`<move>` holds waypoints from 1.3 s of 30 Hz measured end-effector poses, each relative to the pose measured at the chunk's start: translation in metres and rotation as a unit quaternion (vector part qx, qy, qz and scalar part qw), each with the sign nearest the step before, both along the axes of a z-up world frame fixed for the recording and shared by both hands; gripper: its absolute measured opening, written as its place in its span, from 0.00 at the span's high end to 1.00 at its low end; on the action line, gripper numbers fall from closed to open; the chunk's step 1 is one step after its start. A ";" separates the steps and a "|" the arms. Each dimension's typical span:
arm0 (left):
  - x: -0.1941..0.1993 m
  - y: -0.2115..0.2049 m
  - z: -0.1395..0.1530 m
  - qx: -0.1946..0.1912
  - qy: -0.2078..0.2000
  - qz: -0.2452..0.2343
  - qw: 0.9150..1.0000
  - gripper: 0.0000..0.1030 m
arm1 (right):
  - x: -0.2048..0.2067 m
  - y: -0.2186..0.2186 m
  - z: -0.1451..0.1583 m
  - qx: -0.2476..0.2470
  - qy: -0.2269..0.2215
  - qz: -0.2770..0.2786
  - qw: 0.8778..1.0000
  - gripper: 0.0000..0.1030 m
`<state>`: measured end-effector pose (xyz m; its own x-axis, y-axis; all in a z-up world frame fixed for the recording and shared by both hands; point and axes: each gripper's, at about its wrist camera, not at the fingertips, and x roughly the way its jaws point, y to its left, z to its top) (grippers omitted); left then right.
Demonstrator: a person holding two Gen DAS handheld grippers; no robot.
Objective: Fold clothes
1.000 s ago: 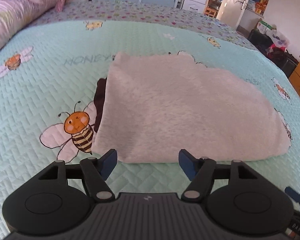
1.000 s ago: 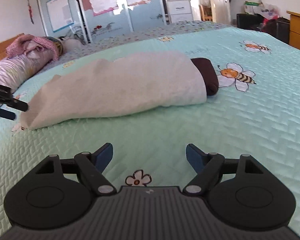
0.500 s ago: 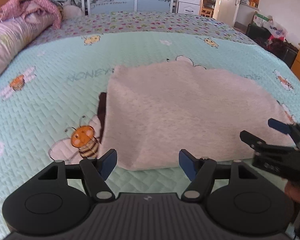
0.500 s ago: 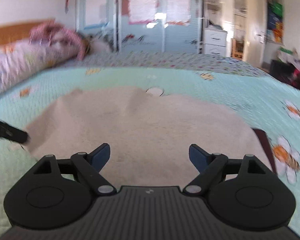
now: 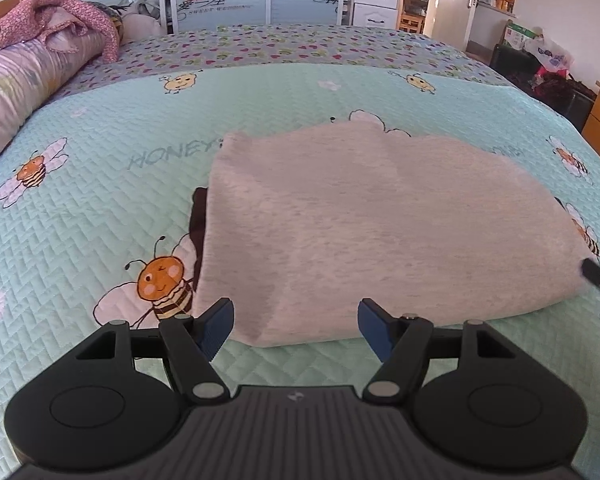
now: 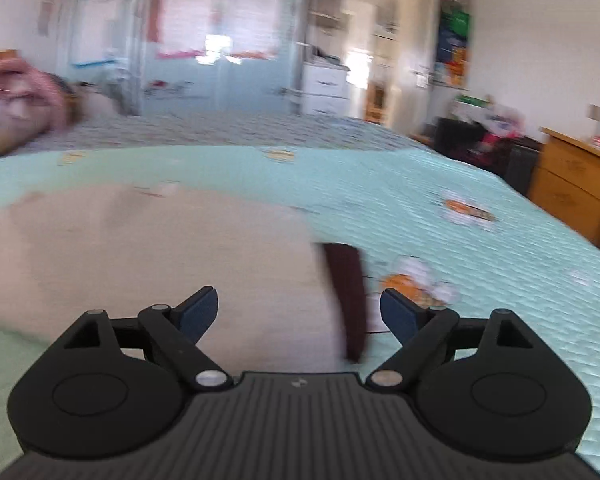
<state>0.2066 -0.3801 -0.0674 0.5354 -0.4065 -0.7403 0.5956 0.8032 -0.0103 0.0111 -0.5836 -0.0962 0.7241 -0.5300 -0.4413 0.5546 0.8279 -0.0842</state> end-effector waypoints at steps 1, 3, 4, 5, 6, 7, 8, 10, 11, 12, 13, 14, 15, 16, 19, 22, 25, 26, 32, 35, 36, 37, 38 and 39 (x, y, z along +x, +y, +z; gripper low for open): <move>-0.001 -0.001 0.000 0.000 0.000 -0.001 1.000 0.31 | 0.006 0.009 -0.001 -0.005 0.002 0.019 1.000 0.14; -0.001 -0.002 0.000 0.003 -0.001 -0.003 1.000 0.31 | 0.026 0.020 -0.003 -0.012 0.010 0.053 0.998 0.14; -0.001 -0.001 0.000 0.005 -0.002 -0.001 1.000 0.31 | 0.035 0.025 -0.005 -0.014 0.013 0.066 0.998 0.14; 0.000 0.000 0.000 0.006 -0.002 0.000 1.000 0.31 | 0.044 0.029 -0.007 -0.015 0.017 0.080 0.997 0.14; 0.001 0.000 0.000 0.008 -0.002 0.002 1.000 0.31 | 0.052 0.032 -0.008 -0.016 0.022 0.090 0.996 0.14; 0.002 0.001 0.000 0.009 -0.003 0.004 1.000 0.31 | 0.061 0.034 -0.009 -0.017 0.028 0.100 0.994 0.14; 0.003 0.001 0.000 0.010 -0.003 0.005 1.000 0.31 | 0.067 0.032 -0.011 -0.017 0.038 0.100 0.994 0.14; 0.005 0.002 -0.001 0.012 -0.003 0.007 1.000 0.31 | 0.076 0.023 -0.016 -0.016 0.059 0.089 0.994 0.14; 0.005 0.002 -0.002 0.013 -0.002 0.007 1.000 0.31 | 0.077 0.015 -0.019 -0.015 0.068 0.076 0.995 0.14; 0.006 0.002 -0.002 0.013 -0.002 0.007 1.000 0.31 | 0.073 0.005 -0.022 -0.016 0.072 0.056 0.996 0.14; 0.006 0.002 -0.003 0.012 -0.001 0.007 1.000 0.31 | 0.068 -0.006 -0.024 -0.016 0.075 0.036 0.996 0.14; 0.007 0.002 -0.004 0.012 0.001 0.007 1.000 0.31 | 0.059 -0.017 -0.024 -0.014 0.068 0.012 0.998 0.14; 0.007 0.001 -0.005 0.011 0.002 0.007 1.000 0.31 | 0.048 -0.027 -0.023 -0.011 0.061 -0.016 0.998 0.14; 0.007 0.000 -0.007 0.011 0.003 0.006 1.000 0.31 | 0.038 -0.032 -0.018 -0.008 0.053 -0.040 0.998 0.14; 0.007 -0.004 -0.010 0.011 0.007 0.004 1.000 0.31 | 0.009 -0.041 -0.003 -0.002 0.030 -0.112 0.993 0.13; 0.006 -0.009 -0.012 0.009 0.011 -0.002 1.000 0.31 | 0.005 -0.028 0.012 0.015 -0.009 -0.065 0.998 0.13; 0.009 -0.015 -0.013 0.006 0.015 -0.010 1.000 0.31 | 0.038 -0.007 0.018 0.006 -0.001 -0.004 1.000 0.13; 0.012 -0.018 -0.014 0.006 0.015 -0.013 1.000 0.31 | 0.051 -0.001 0.018 0.003 0.001 0.015 1.000 0.13; 0.054 -0.045 -0.031 0.001 0.030 -0.011 0.999 0.31 | 0.131 0.002 0.011 -0.020 0.047 0.077 0.996 0.13; 0.072 -0.042 -0.057 -0.008 0.063 -0.003 0.998 0.29 | 0.146 -0.029 0.002 -0.036 0.105 0.049 0.993 0.13; 0.072 -0.036 -0.058 -0.024 0.062 -0.006 0.998 0.29 | 0.147 -0.042 -0.002 -0.043 0.128 0.032 0.990 0.13; 0.070 -0.030 -0.054 -0.035 0.061 -0.007 0.997 0.30 | 0.139 -0.057 -0.002 -0.039 0.132 0.005 0.990 0.13; 0.066 -0.022 -0.048 -0.052 0.058 -0.007 0.997 0.30 | 0.129 -0.073 -0.002 -0.032 0.133 -0.024 0.990 0.13; 0.061 -0.008 -0.041 -0.079 0.052 0.000 0.996 0.29 | 0.111 -0.087 0.002 -0.013 0.117 -0.054 0.992 0.13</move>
<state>0.2678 -0.3884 -0.1083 0.4591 -0.5217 -0.7190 0.5844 0.7870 -0.1978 0.1220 -0.6704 -0.0938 0.5417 -0.6120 -0.5762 0.6023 0.7608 -0.2419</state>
